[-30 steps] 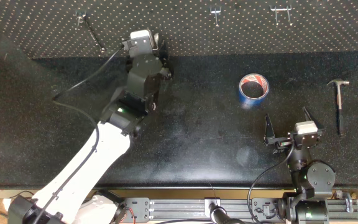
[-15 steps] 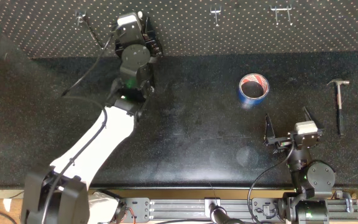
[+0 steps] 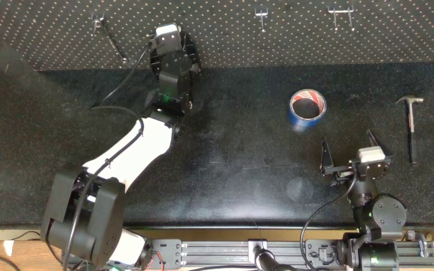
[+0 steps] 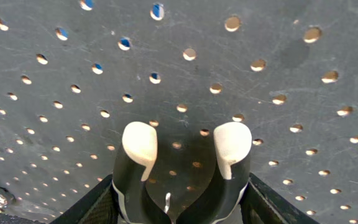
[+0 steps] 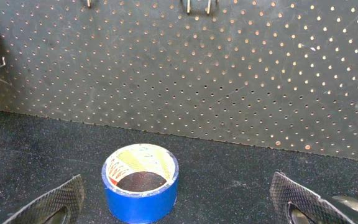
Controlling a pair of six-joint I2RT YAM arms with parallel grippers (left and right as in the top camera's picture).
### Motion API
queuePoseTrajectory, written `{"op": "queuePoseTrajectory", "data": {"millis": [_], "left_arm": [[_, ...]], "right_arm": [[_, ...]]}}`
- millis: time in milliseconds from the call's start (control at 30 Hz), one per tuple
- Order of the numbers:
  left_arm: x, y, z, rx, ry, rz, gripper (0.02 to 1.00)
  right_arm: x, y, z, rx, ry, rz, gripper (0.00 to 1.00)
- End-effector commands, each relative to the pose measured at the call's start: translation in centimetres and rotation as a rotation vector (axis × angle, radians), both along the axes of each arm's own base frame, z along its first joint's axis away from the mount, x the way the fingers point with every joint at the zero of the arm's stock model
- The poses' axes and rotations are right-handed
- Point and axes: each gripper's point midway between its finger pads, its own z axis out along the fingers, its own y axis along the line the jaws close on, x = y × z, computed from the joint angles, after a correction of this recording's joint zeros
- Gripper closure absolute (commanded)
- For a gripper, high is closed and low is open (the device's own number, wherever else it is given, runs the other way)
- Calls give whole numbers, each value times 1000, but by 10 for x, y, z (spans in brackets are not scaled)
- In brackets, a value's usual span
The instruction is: Place Tools Onto Pegboard
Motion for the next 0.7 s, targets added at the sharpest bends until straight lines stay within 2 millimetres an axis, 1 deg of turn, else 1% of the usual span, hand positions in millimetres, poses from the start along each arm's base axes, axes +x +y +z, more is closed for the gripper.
{"op": "queuePoseTrajectory", "data": {"millis": [33, 167, 200, 233, 267, 300, 333, 367, 400, 467, 500, 533, 567, 600, 633, 667, 700], "left_arm": [[5, -4, -4, -11, -2, -29, 989], [6, -5, -3, -14, -9, -31, 989], [6, -5, -5, -13, -5, -31, 989], [7, -5, -11, -9, 8, -31, 954], [7, -6, -18, -4, 21, -31, 606], [7, -5, -18, -4, 22, -31, 555], [7, -5, -18, -4, 22, -31, 154], [7, -6, -16, -5, 18, -31, 23], [6, -5, -3, -14, -8, -31, 23], [-4, 4, 52, -46, -117, -20, 23], [-16, 12, 78, -55, -146, -12, 23], [-42, 27, 98, -45, -111, -1, 23], [-58, 33, 94, -33, -43, -19, 23], [-86, 37, 79, -40, 87, -93, 23], [-105, 42, 71, -69, 113, -137, 23], [-129, 49, 59, -91, 108, -153, 23], [-153, 59, 48, -103, 42, -149, 23]], "right_arm": [[0, 2, -1, -14, 0, 8, 25], [0, 2, -1, -14, 0, 8, 25], [0, 2, -1, -14, 0, 8, 25], [0, 2, -1, -14, 0, 8, 25], [0, 2, -1, -14, 0, 8, 27], [0, 2, -1, -14, 0, 8, 25], [0, 2, -1, -14, 0, 8, 27], [0, 2, -1, -14, 0, 8, 25], [0, 2, -1, -14, 0, 8, 25], [0, 2, -1, -14, 0, 8, 25], [0, 2, -1, -14, 0, 8, 25], [0, 2, -1, -14, 0, 8, 25], [0, 2, -1, -14, 0, 8, 25], [0, 2, -1, -14, 0, 8, 25], [0, 2, -1, -14, 0, 8, 25], [0, 2, -1, -14, 0, 8, 25], [0, 2, -1, -14, 0, 8, 25]]}}
